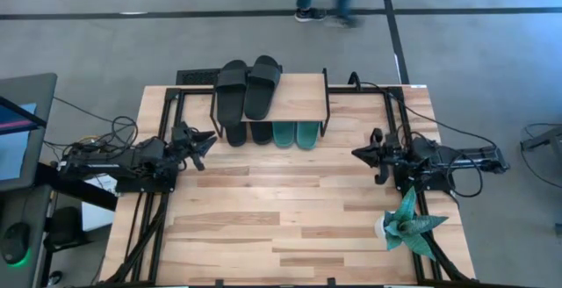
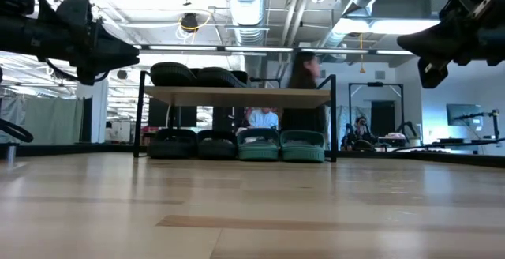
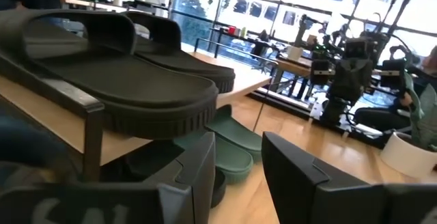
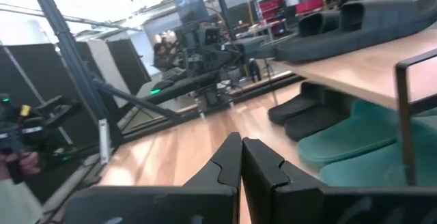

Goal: Pick and place slides into the shelf
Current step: Return to Home Position

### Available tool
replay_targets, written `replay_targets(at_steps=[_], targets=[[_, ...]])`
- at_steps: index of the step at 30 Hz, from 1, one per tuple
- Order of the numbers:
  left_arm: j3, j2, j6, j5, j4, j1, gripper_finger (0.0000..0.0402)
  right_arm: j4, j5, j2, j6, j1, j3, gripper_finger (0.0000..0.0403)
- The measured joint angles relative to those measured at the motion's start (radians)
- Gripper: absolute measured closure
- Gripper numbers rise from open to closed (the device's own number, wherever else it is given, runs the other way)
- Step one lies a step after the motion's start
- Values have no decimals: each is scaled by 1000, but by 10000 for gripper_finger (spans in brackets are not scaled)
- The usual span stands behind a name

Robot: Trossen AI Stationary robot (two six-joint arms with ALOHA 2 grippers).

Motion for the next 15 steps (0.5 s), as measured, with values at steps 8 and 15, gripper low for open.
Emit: replay_targets(at_steps=[8,15], targets=[[0,0,1,143,-11,0,292,-7,-36,0,16,-1,0,403],[0,0,23,418,-28,0,292,-7,-36,0,16,-1,0,403]])
